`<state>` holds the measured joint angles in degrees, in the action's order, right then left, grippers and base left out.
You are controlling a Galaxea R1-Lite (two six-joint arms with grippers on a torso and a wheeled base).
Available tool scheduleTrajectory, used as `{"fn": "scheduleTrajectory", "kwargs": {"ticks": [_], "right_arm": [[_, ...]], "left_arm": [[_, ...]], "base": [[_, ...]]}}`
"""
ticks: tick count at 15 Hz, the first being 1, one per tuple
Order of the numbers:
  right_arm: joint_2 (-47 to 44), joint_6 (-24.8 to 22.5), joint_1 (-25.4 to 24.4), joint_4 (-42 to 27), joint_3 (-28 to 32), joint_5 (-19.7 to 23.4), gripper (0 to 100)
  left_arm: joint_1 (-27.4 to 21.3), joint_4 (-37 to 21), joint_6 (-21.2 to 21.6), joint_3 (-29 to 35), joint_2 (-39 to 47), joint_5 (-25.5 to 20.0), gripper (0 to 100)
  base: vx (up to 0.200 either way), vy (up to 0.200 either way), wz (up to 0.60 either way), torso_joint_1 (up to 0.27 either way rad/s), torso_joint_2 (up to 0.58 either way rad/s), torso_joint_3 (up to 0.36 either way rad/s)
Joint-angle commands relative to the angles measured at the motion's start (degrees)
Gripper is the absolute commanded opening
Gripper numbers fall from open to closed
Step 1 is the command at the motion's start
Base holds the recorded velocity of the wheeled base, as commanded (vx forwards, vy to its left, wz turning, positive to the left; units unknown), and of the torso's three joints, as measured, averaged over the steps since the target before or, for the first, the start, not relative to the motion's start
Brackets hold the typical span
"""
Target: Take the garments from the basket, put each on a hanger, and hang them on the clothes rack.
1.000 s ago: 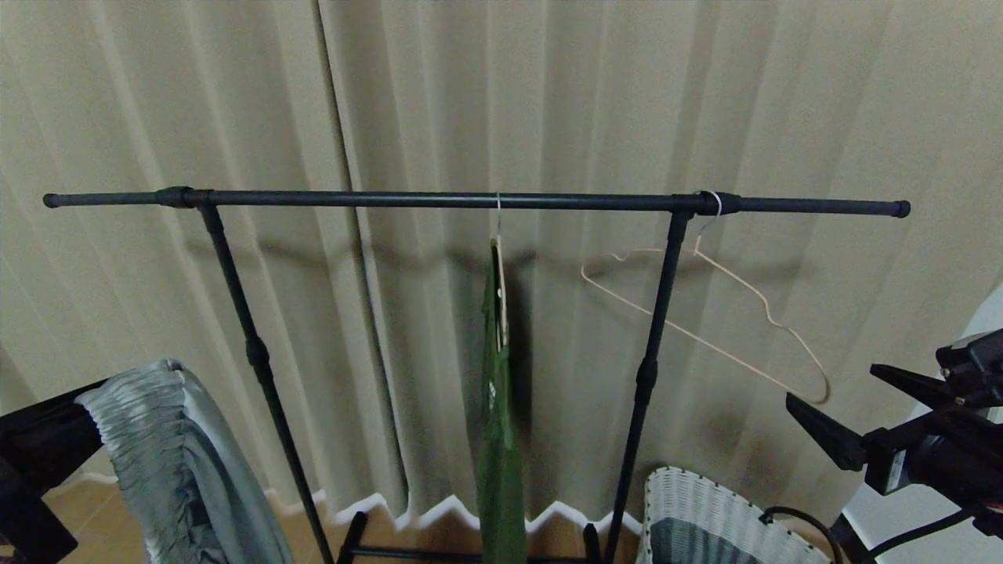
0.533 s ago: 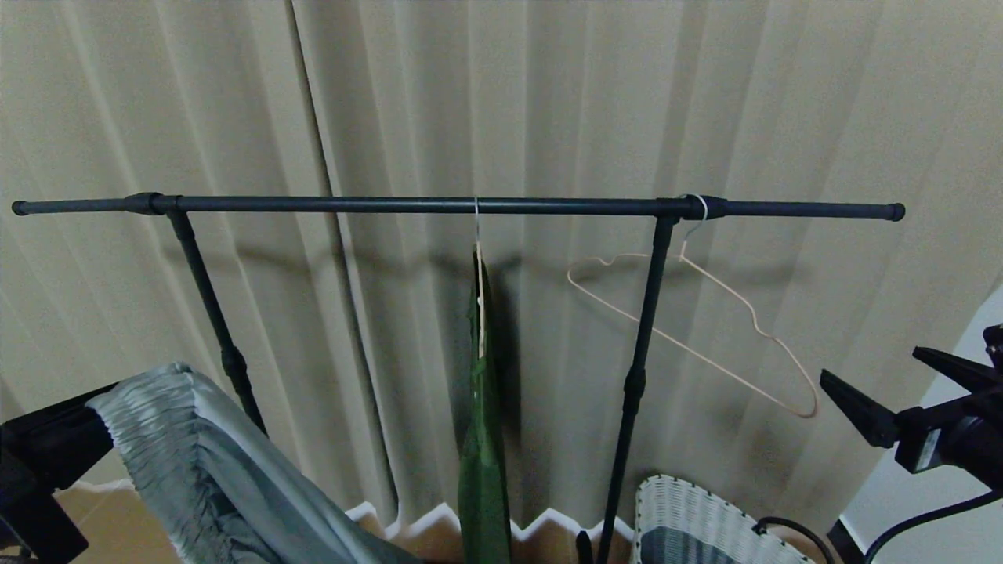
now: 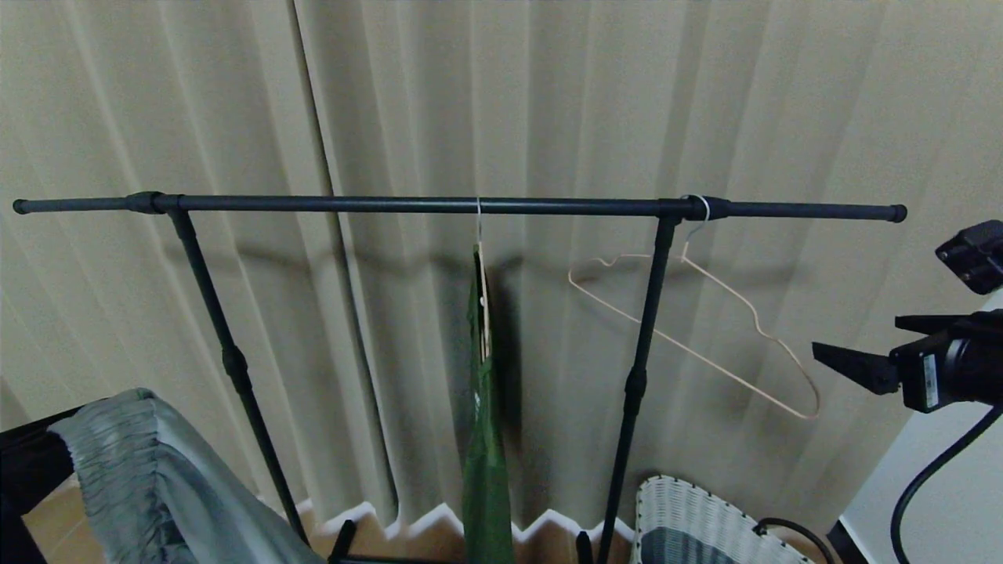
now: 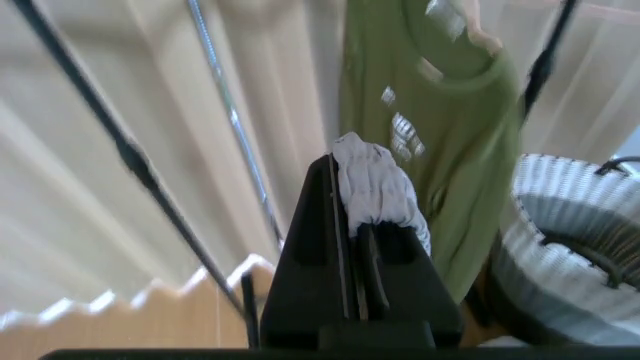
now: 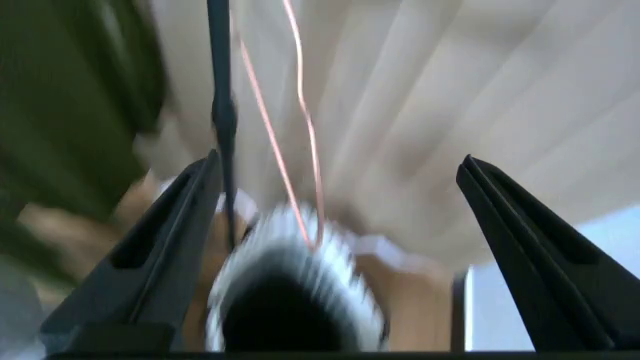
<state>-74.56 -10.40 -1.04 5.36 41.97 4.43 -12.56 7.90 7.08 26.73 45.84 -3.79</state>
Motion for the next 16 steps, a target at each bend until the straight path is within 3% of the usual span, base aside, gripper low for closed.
{"fn": "scheduleTrajectory", "kwargs": {"ticks": [1,4,9,13,16], "right_arm": [[-8.59,-0.24,-0.46,-5.1,8.92,1.38,100],[-14.56,-4.72,-0.55,-4.66,11.82,1.9,100],[-21.42,-4.98,-0.63,-4.84,16.91,7.0,100],[-26.78,-4.98,-0.55,-4.66,20.87,8.41,100],[-29.15,-4.89,-0.55,-4.57,21.4,9.2,100]], "left_arm": [[-0.89,-0.25,0.04,0.34,-1.8,-0.43,0],[-0.89,-0.69,-0.05,-0.37,-2.24,-0.34,0],[-1.15,-1.66,-0.4,0.42,-1.36,-0.6,0],[-5.72,-1.57,-1.46,0.42,-4.0,-4.21,0],[-6.69,-1.04,-3.3,0.95,-4.44,-4.12,0]], "base": [[0.0,0.0,0.0,0.0,0.0,0.0],[0.0,0.0,0.0,0.0,0.0,0.0],[0.0,0.0,0.0,0.0,0.0,0.0],[0.0,0.0,0.0,0.0,0.0,0.0],[0.0,0.0,0.0,0.0,0.0,0.0]]}}
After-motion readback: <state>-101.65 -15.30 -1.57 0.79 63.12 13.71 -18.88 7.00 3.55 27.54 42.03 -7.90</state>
